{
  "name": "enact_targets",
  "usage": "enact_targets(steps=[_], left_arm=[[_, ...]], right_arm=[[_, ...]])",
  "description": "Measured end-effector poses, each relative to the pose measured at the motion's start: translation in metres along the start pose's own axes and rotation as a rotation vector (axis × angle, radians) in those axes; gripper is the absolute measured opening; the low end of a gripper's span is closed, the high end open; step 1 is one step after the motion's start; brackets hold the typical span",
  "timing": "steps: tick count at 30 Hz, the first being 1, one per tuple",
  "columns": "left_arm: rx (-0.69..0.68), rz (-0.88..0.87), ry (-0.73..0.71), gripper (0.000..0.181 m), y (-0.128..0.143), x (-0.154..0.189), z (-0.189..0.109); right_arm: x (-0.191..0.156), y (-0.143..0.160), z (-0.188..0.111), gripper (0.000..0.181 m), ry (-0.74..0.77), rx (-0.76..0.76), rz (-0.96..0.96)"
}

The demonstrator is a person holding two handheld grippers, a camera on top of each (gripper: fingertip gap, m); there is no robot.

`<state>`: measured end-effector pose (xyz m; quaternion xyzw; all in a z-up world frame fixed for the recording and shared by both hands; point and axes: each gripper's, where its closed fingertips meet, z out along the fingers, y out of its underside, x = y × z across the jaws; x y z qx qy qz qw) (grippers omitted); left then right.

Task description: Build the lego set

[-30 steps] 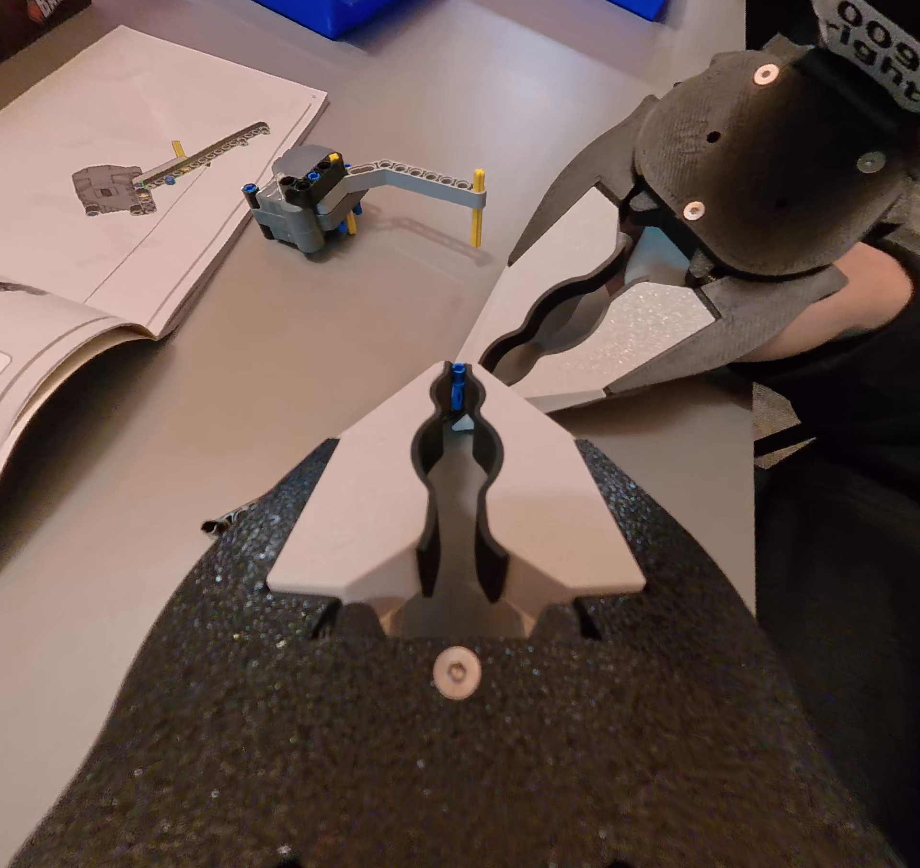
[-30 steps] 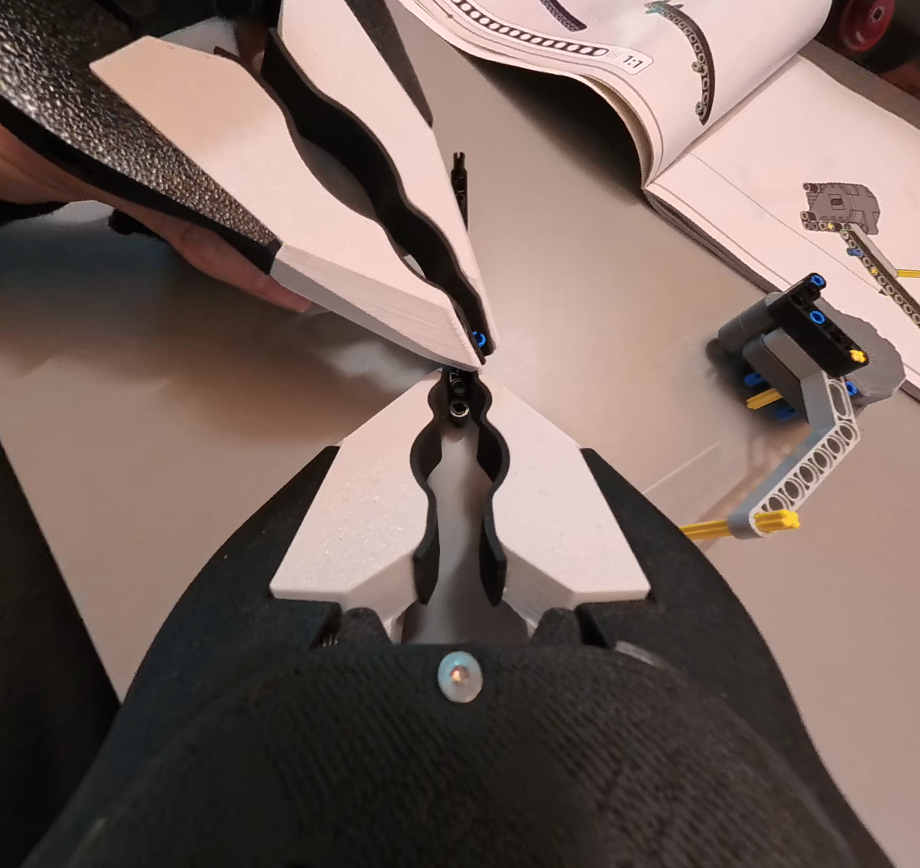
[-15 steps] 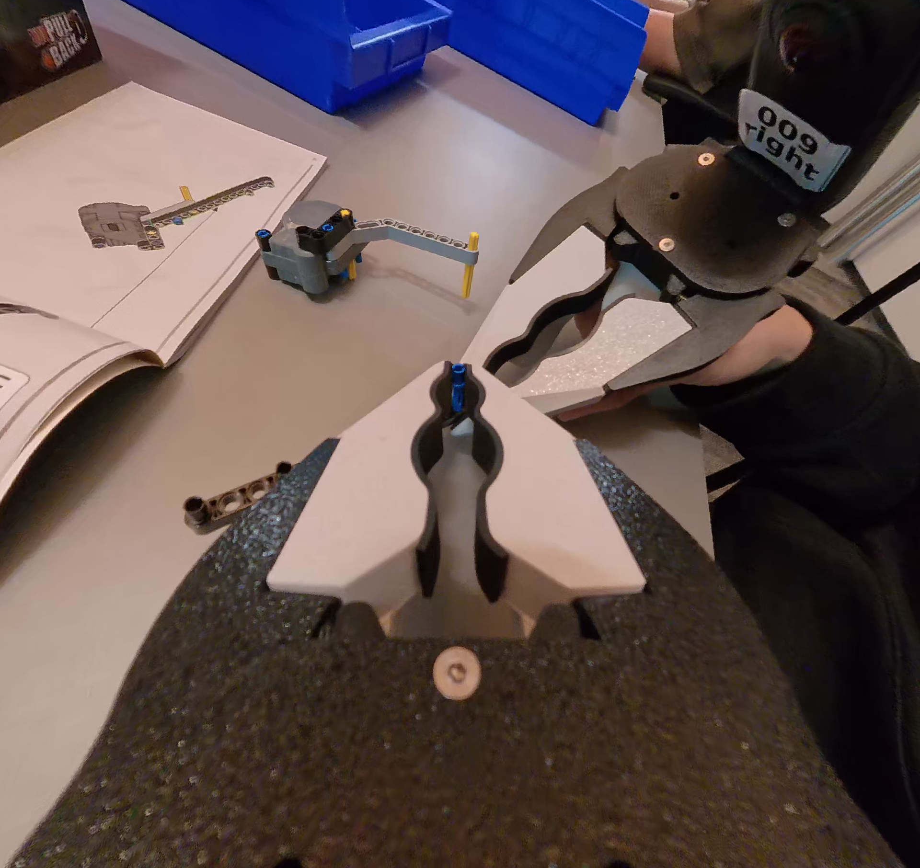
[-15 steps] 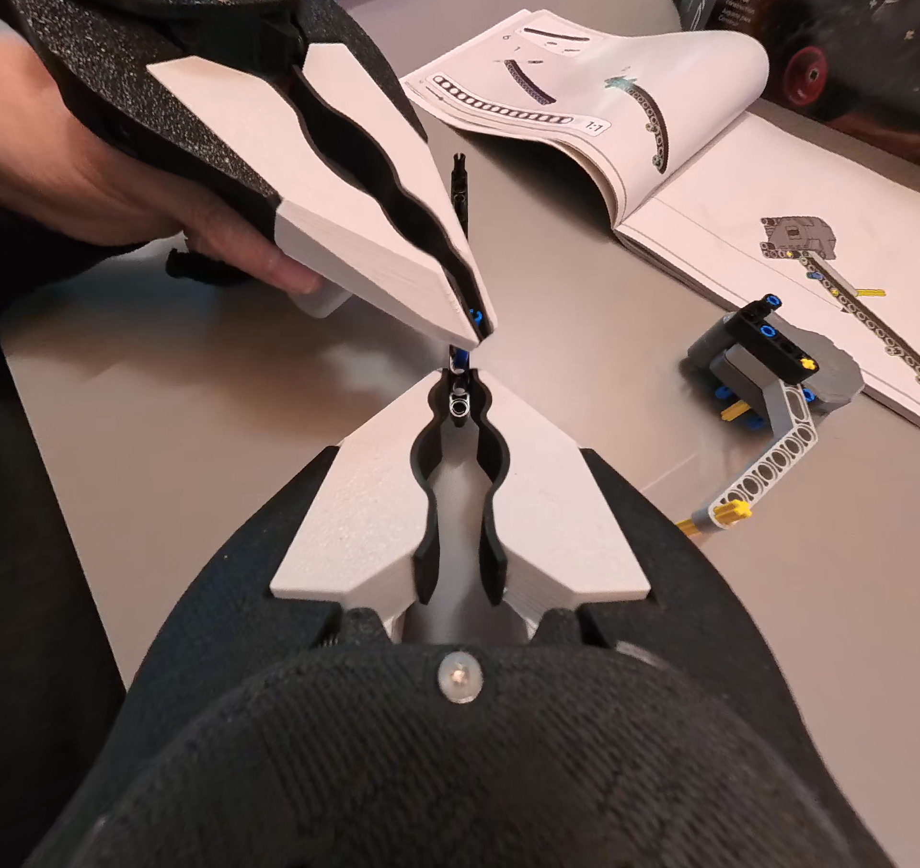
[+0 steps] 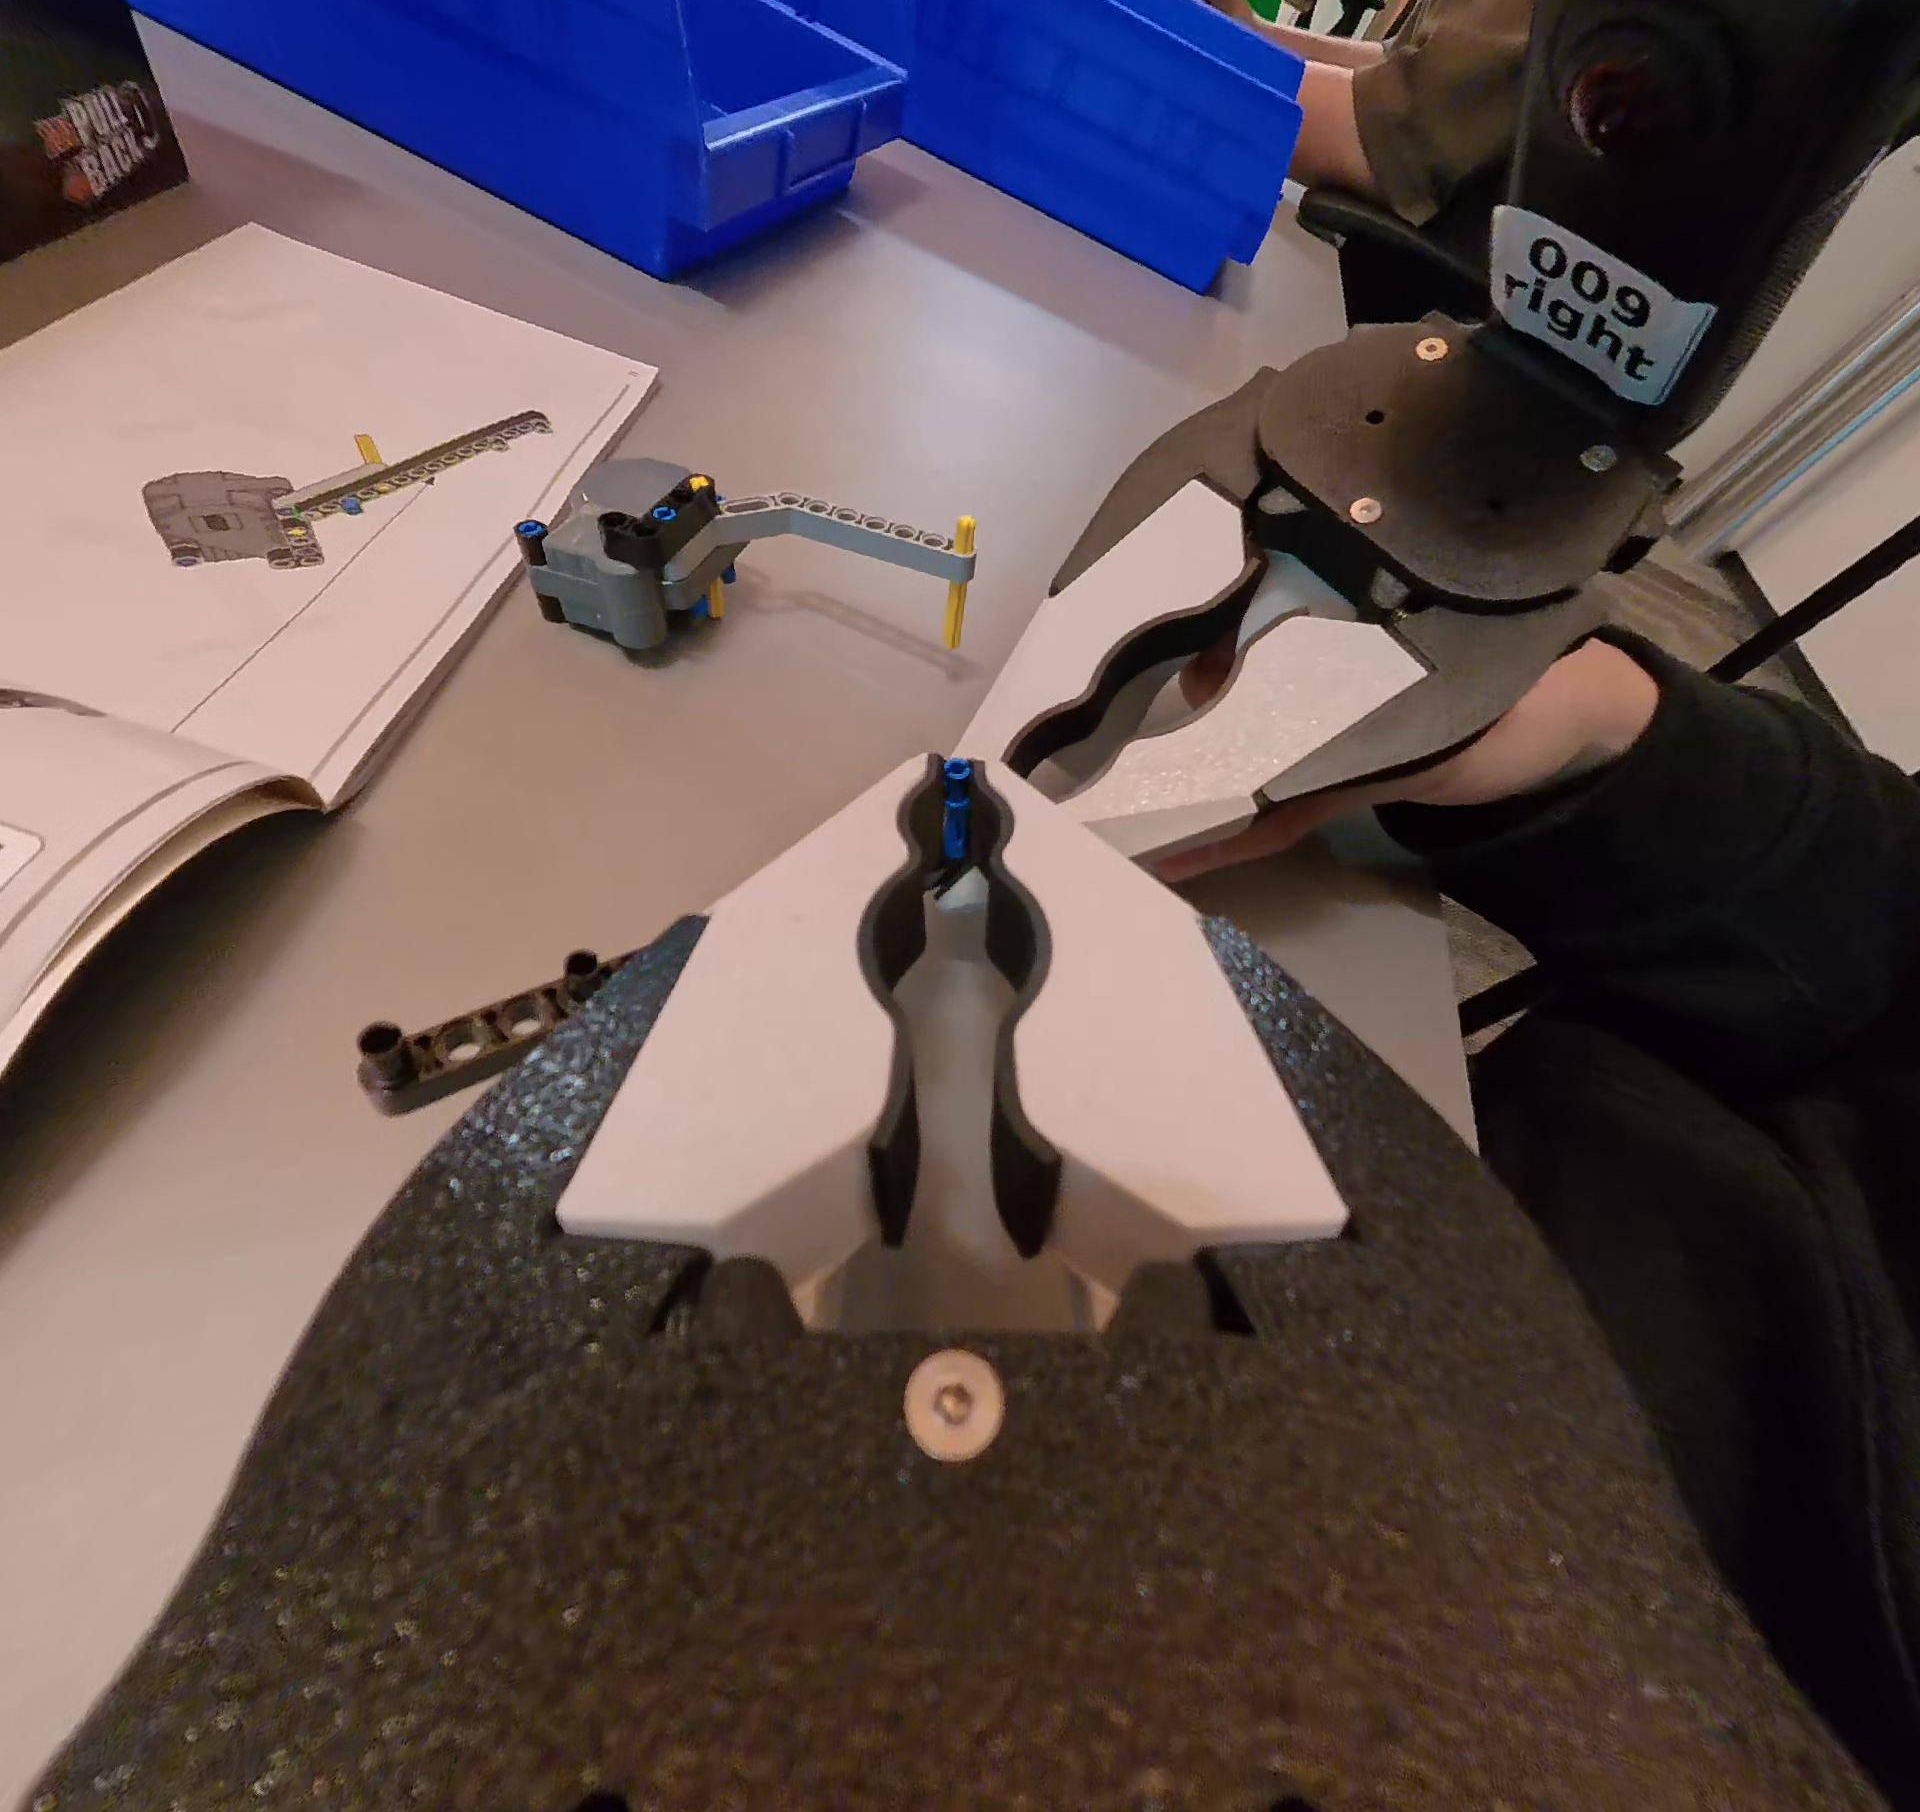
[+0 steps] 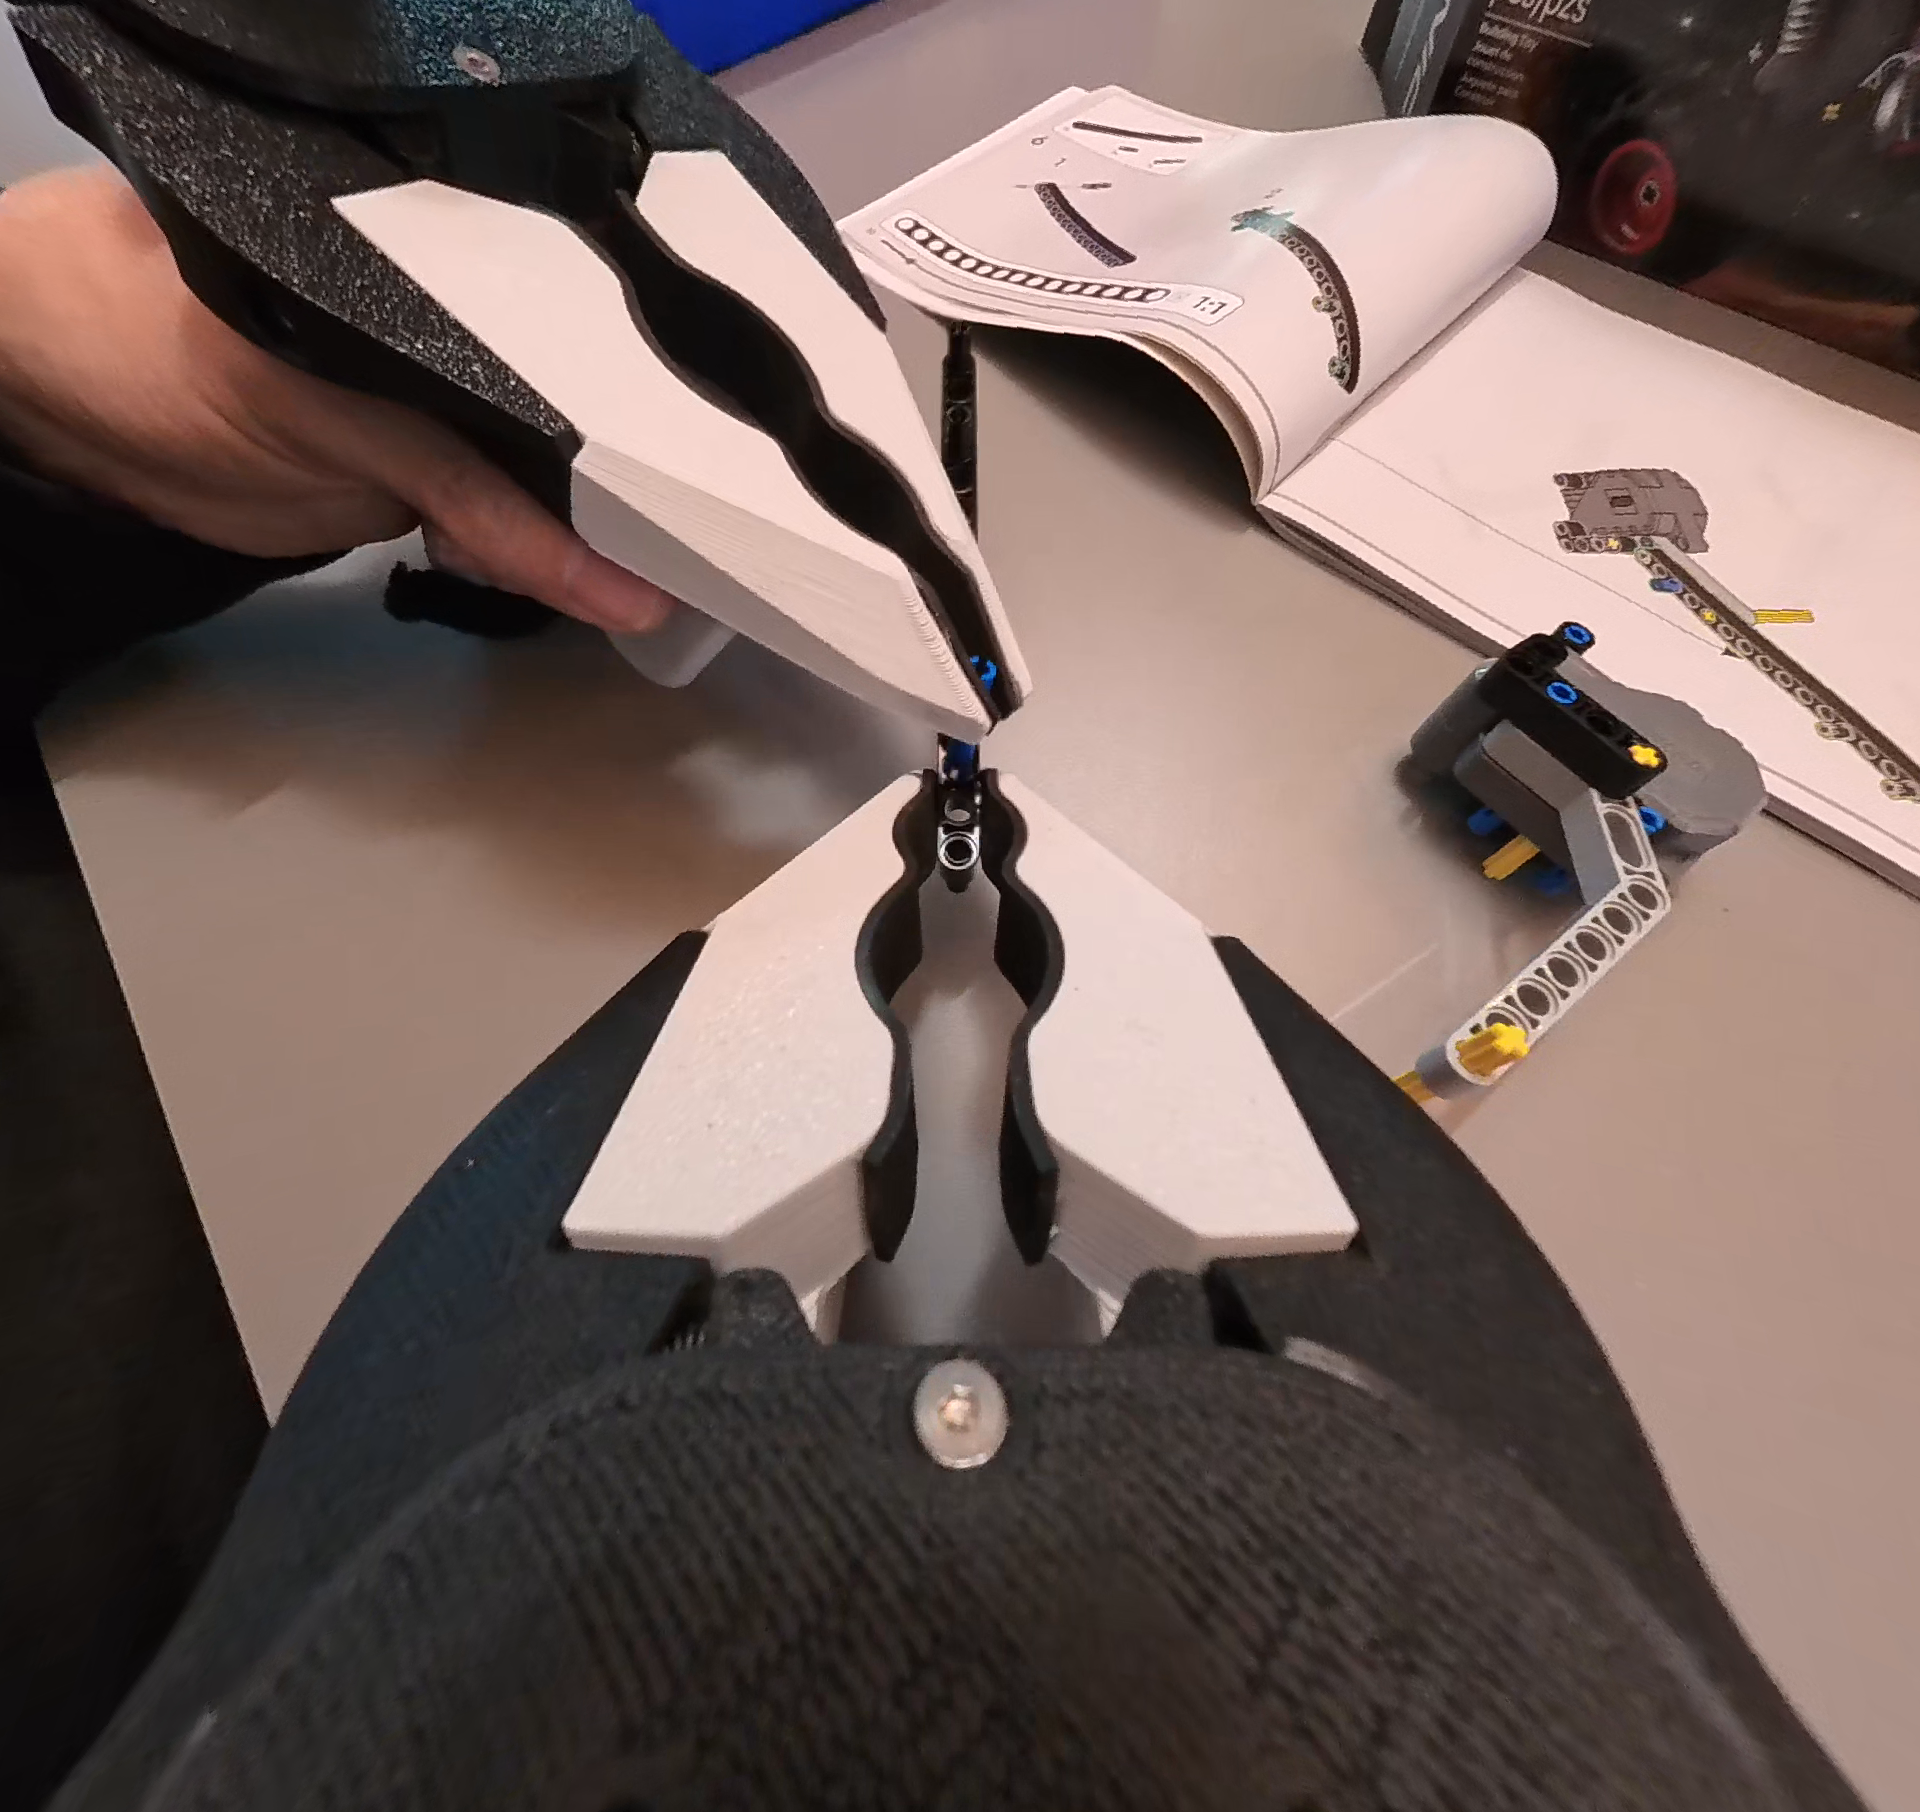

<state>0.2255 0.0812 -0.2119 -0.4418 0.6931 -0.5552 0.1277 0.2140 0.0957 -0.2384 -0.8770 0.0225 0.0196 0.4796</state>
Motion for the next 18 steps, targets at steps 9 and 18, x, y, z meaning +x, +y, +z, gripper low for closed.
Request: enact_targets(steps=[9, 18], left_arm=[[-0.037, 0.222, -0.036, 0.001, 0.000, 0.001, 0.001], [0.069, 0.197, 0.045, 0.001, -0.013, 0.007, -0.006]], right_arm=[[0.002, -0.001, 0.000, 0.006, 0.051, 0.002, -0.039], [0.000, -0.014, -0.007, 0.006, 0.014, 0.099, -0.003]])
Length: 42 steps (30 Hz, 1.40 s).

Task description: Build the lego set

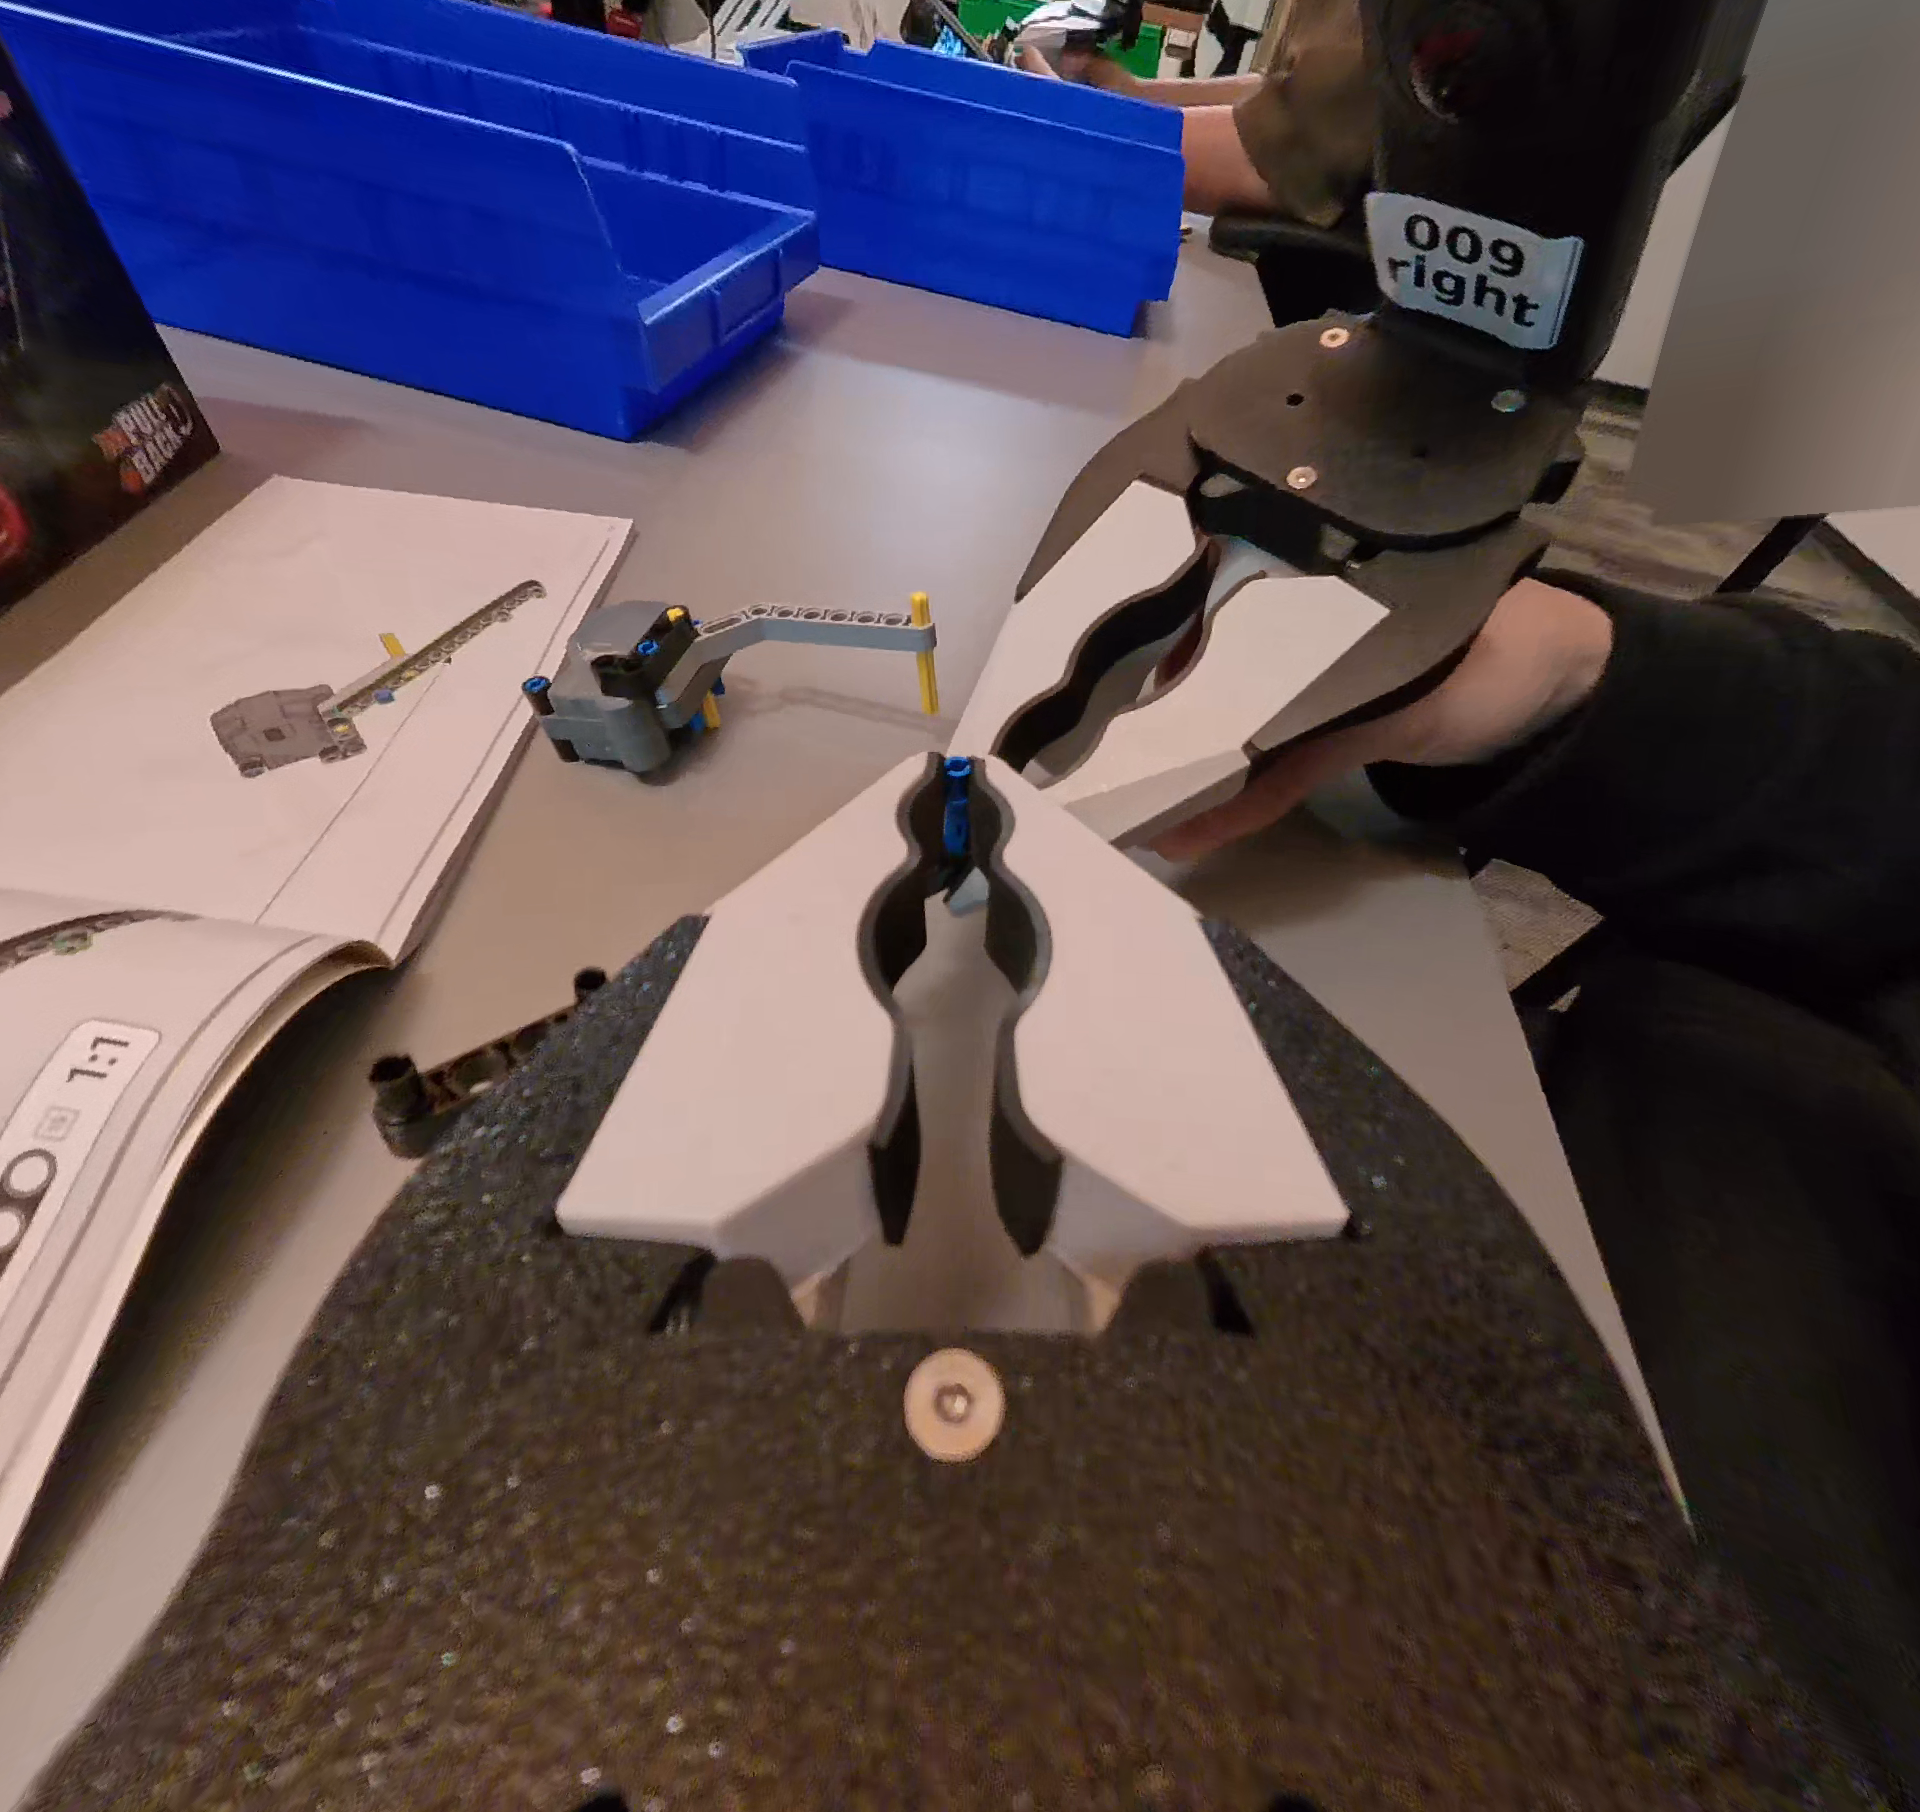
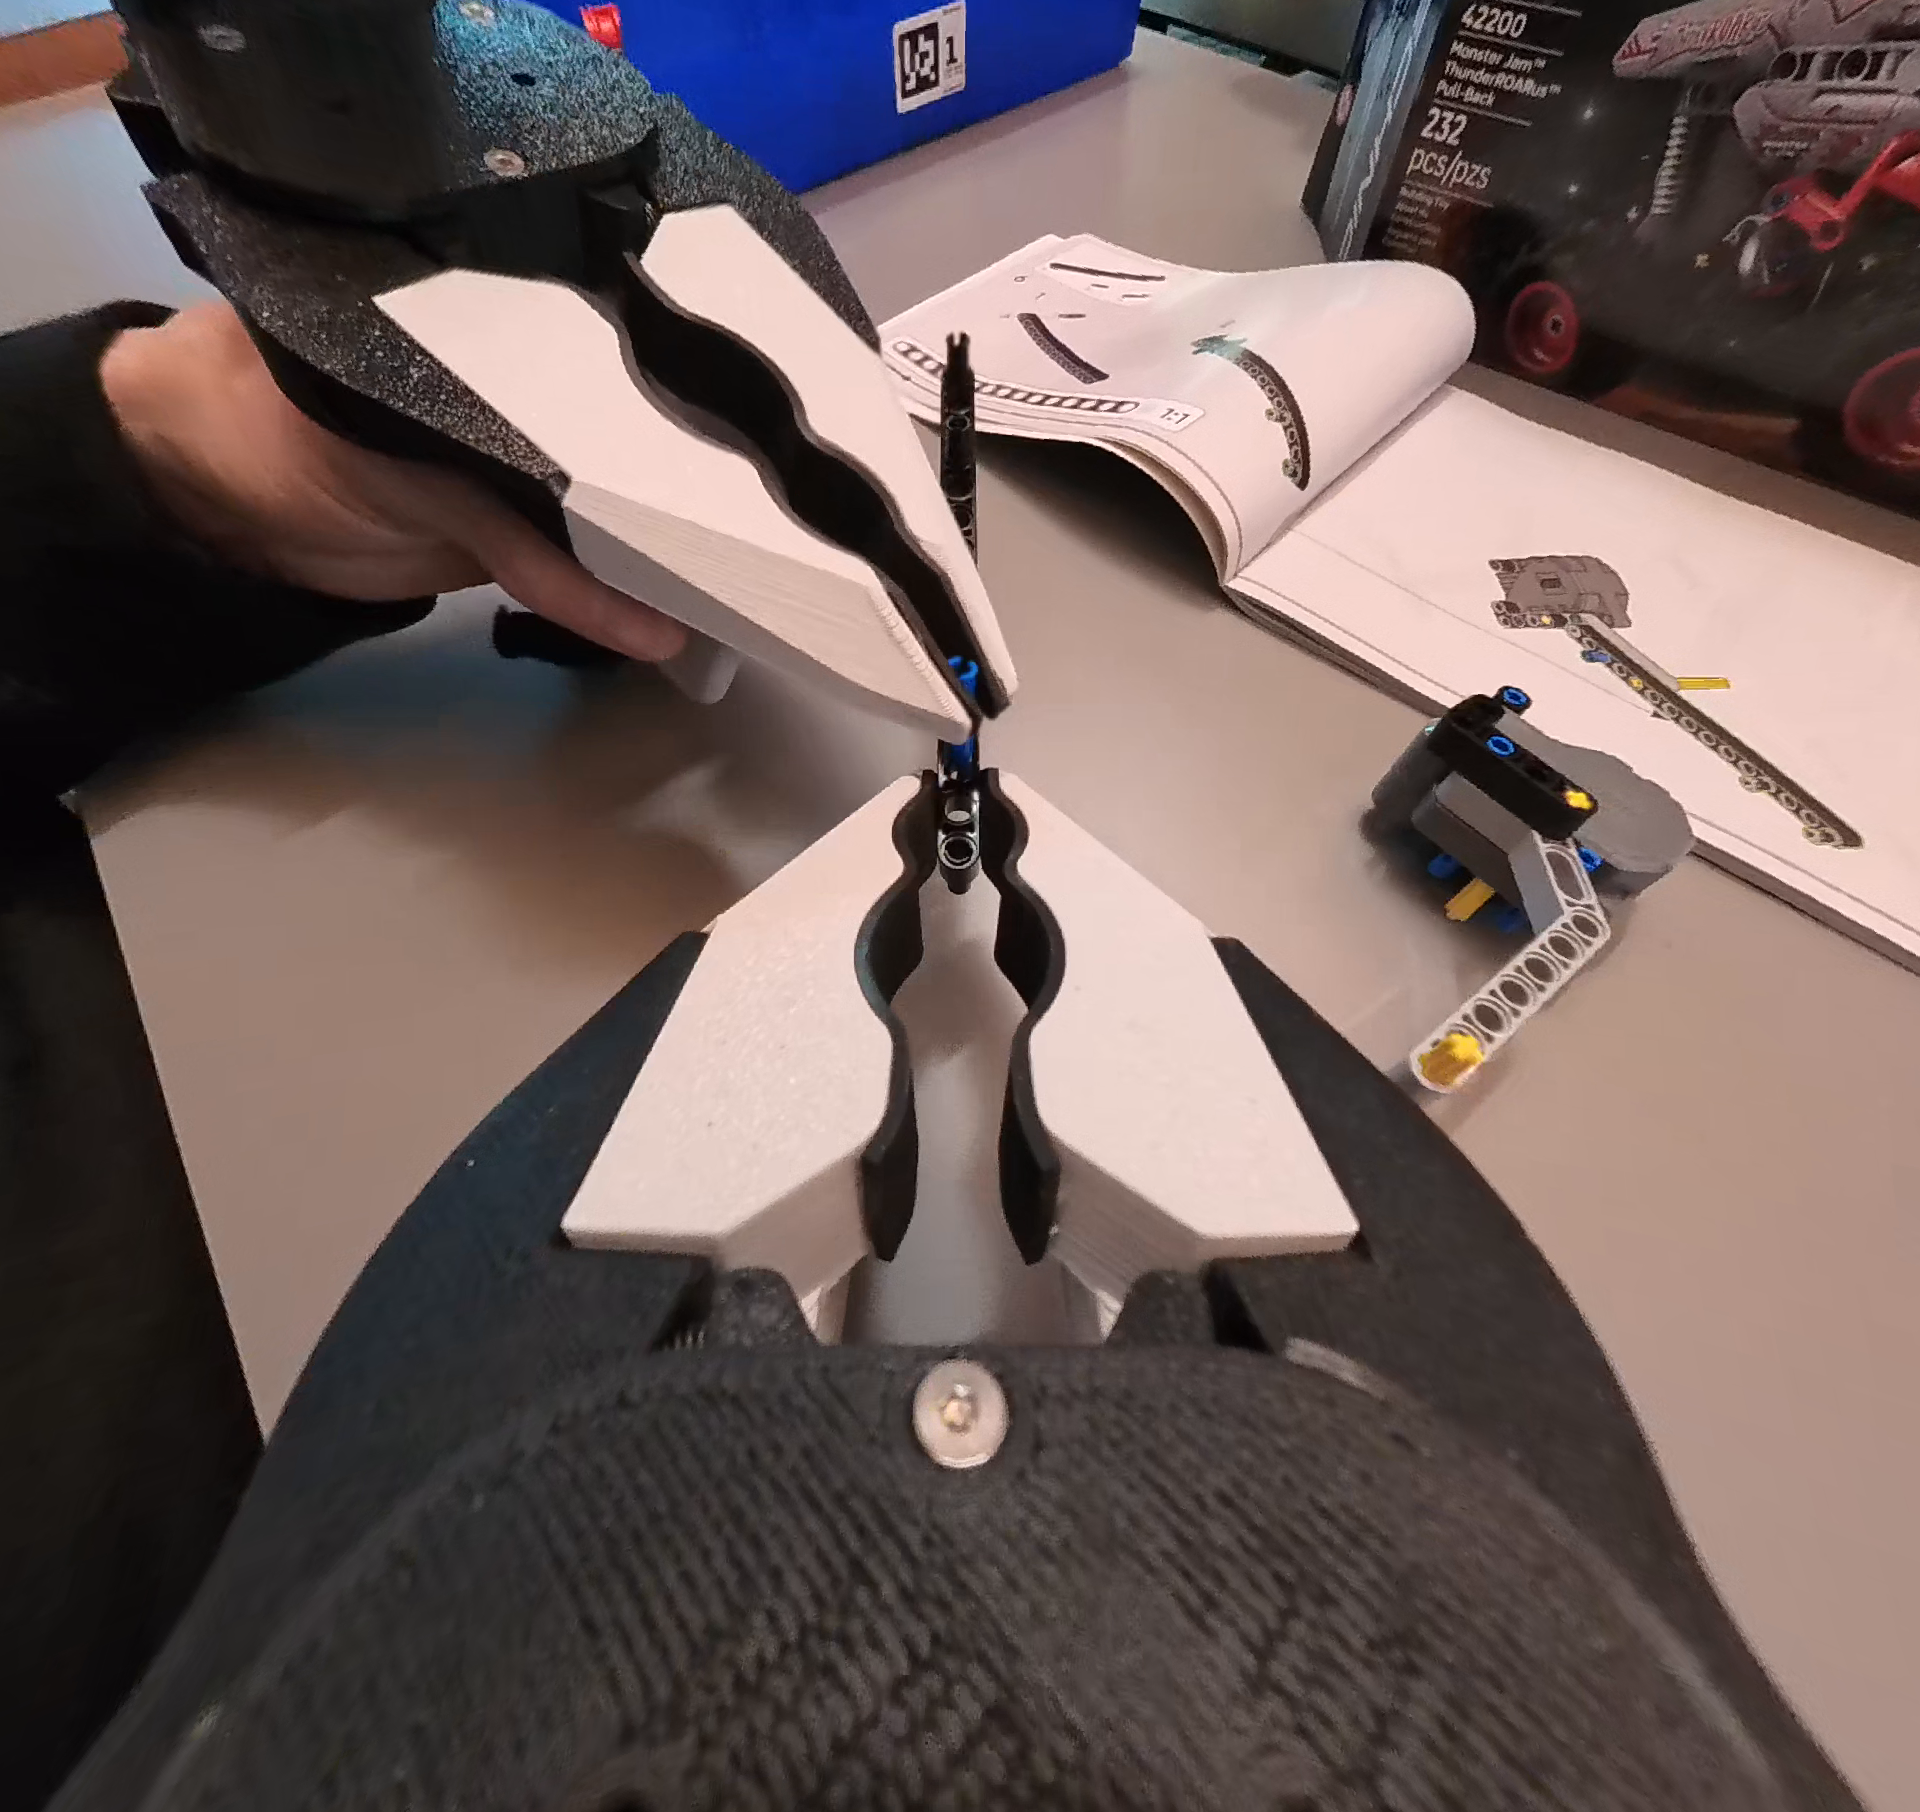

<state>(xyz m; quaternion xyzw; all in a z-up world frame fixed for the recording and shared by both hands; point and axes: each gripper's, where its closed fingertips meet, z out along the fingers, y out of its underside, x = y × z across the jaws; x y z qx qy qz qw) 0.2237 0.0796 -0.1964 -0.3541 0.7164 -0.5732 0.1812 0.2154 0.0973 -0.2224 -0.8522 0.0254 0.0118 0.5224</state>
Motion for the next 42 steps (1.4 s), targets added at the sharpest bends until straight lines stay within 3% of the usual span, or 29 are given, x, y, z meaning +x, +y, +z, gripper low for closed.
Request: enact_targets(steps=[13, 19, 24, 31, 38, 42], left_arm=[[0.030, 0.048, 0.030, 0.001, -0.006, 0.002, -0.001], [-0.065, 0.189, 0.122, 0.001, 0.003, 0.008, -0.005], [-0.058, 0.221, 0.221, 0.001, 0.007, 0.012, -0.012], [0.016, 0.159, 0.101, 0.001, -0.002, 0.002, -0.006], [0.020, 0.076, 0.106, 0.001, -0.005, 0.000, -0.003], [0.001, 0.157, 0.128, 0.001, -0.001, 0.003, -0.006]], right_arm=[[-0.001, -0.006, -0.002, 0.006, -0.004, 0.041, 0.018], [-0.007, -0.002, 0.002, 0.005, -0.007, 0.007, -0.028], [-0.015, 0.000, 0.004, 0.006, -0.038, -0.007, -0.061], [-0.003, -0.006, 0.002, 0.005, 0.048, 0.032, -0.025], [0.002, -0.007, 0.001, 0.005, 0.080, 0.041, -0.020], [-0.002, -0.006, 0.002, 0.005, 0.071, 0.028, -0.041]])
